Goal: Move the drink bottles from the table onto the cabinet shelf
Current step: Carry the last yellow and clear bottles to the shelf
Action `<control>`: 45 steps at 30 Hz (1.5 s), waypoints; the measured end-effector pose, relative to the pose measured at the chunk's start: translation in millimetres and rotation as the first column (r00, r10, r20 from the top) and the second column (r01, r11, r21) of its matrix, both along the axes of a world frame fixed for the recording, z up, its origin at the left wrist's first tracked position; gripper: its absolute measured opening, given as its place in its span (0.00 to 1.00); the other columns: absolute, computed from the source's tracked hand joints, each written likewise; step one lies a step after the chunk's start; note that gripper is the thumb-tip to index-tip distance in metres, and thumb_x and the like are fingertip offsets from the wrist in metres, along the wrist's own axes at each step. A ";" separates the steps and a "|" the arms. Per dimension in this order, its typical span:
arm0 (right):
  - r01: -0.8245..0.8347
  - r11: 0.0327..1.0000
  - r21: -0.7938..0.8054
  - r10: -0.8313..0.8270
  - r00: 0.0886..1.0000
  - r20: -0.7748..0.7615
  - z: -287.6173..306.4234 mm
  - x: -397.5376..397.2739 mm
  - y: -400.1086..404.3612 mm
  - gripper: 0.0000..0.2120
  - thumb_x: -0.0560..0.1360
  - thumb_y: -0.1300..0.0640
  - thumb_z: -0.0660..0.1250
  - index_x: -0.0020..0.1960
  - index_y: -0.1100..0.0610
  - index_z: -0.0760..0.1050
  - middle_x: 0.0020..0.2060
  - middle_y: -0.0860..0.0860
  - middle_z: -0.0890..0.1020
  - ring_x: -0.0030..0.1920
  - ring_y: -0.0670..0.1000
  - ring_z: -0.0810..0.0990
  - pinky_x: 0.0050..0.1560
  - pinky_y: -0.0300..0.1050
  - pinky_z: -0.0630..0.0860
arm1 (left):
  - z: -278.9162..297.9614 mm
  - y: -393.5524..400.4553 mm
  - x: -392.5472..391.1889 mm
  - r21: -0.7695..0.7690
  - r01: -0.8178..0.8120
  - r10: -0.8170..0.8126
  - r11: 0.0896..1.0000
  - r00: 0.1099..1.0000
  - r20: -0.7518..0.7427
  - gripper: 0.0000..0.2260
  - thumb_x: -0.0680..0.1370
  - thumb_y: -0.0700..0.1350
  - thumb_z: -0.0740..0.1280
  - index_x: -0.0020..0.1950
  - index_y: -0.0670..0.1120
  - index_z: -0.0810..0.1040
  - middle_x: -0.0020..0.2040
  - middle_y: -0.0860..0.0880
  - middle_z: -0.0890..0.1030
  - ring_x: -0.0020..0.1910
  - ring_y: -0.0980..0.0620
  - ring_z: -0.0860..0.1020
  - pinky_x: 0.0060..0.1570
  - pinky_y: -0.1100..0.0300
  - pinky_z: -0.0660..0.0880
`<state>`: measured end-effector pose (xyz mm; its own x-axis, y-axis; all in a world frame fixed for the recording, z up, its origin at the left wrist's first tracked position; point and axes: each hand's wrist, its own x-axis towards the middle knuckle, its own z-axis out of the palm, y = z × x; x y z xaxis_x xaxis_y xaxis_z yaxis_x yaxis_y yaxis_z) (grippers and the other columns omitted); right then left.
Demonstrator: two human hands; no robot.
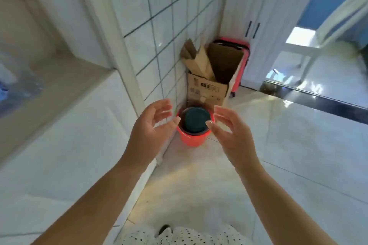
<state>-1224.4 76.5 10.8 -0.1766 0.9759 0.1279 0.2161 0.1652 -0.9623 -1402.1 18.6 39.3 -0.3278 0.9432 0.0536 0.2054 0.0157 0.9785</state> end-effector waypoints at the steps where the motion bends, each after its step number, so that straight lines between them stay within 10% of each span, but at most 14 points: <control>1: 0.057 0.998 -0.001 -0.057 0.998 -0.003 -1.9 27.8 -7.9 0.17 0.70 0.58 0.72 0.56 0.50 0.73 0.51 0.45 0.79 0.56 0.47 0.79 0.46 0.24 0.72 | -1.3 4.9 23.0 -0.004 0.063 -0.063 0.998 0.998 0.001 0.15 0.75 0.41 0.70 0.56 0.59 0.74 0.57 0.55 0.80 0.59 0.57 0.78 0.59 0.61 0.75; 10: 0.511 0.860 -0.003 -0.510 0.859 0.045 -8.5 303.5 -92.8 0.19 0.69 0.51 0.72 0.58 0.47 0.72 0.57 0.46 0.78 0.57 0.43 0.78 0.42 0.24 0.73 | -10.9 14.7 296.3 -0.049 0.592 -0.590 0.804 0.805 0.051 0.20 0.68 0.53 0.70 0.59 0.58 0.72 0.57 0.55 0.78 0.56 0.59 0.79 0.50 0.69 0.77; 19: 0.825 0.565 -0.016 -0.823 0.565 0.064 -3.7 529.1 -198.4 0.20 0.69 0.46 0.69 0.59 0.48 0.73 0.58 0.47 0.78 0.59 0.44 0.77 0.45 0.23 0.72 | -6.9 -19.0 549.3 -0.096 0.872 -0.864 0.479 0.488 0.122 0.23 0.65 0.52 0.71 0.59 0.57 0.74 0.58 0.52 0.80 0.57 0.52 0.80 0.62 0.49 0.76; 27: 0.960 0.268 -0.074 -0.960 0.273 0.067 -15.5 654.2 -244.8 0.16 0.68 0.45 0.70 0.55 0.42 0.72 0.56 0.45 0.79 0.59 0.41 0.76 0.50 0.30 0.75 | -15.1 -19.1 716.8 -0.117 0.964 -0.945 0.240 0.259 0.201 0.19 0.68 0.46 0.73 0.57 0.56 0.76 0.56 0.50 0.82 0.57 0.50 0.81 0.62 0.49 0.75; 31: 0.989 0.122 -0.086 -0.991 0.126 0.044 -20.8 731.7 -240.7 0.17 0.70 0.49 0.72 0.58 0.46 0.74 0.55 0.44 0.79 0.59 0.42 0.77 0.60 0.49 0.76 | -21.8 -0.6 814.0 -0.086 0.986 -0.960 0.143 0.159 0.231 0.17 0.73 0.38 0.71 0.56 0.55 0.76 0.55 0.50 0.82 0.55 0.52 0.81 0.62 0.51 0.75; 37: 0.994 -0.080 -0.075 -0.995 -0.076 0.059 -6.7 838.3 -233.2 0.16 0.71 0.52 0.71 0.57 0.47 0.74 0.55 0.43 0.79 0.59 0.39 0.76 0.47 0.23 0.71 | -12.8 29.2 961.8 -0.065 0.997 -0.973 -0.041 -0.025 0.229 0.16 0.74 0.38 0.70 0.54 0.58 0.76 0.53 0.53 0.82 0.54 0.55 0.81 0.60 0.56 0.75; 45: 0.950 -0.306 -0.068 -0.952 -0.303 0.047 -8.9 950.9 -261.0 0.14 0.71 0.57 0.71 0.54 0.47 0.74 0.52 0.40 0.79 0.56 0.40 0.78 0.55 0.36 0.71 | -22.0 22.1 1115.2 -0.105 0.956 -0.945 -0.274 -0.248 0.213 0.17 0.75 0.40 0.71 0.58 0.57 0.75 0.56 0.52 0.82 0.55 0.55 0.81 0.57 0.58 0.75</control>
<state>-273.4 -184.5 1.9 0.9905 -0.1271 0.0526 0.0151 -0.2797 -0.9600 -286.9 40.7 17.3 0.9913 0.0605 -0.1169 0.1186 -0.0243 0.9926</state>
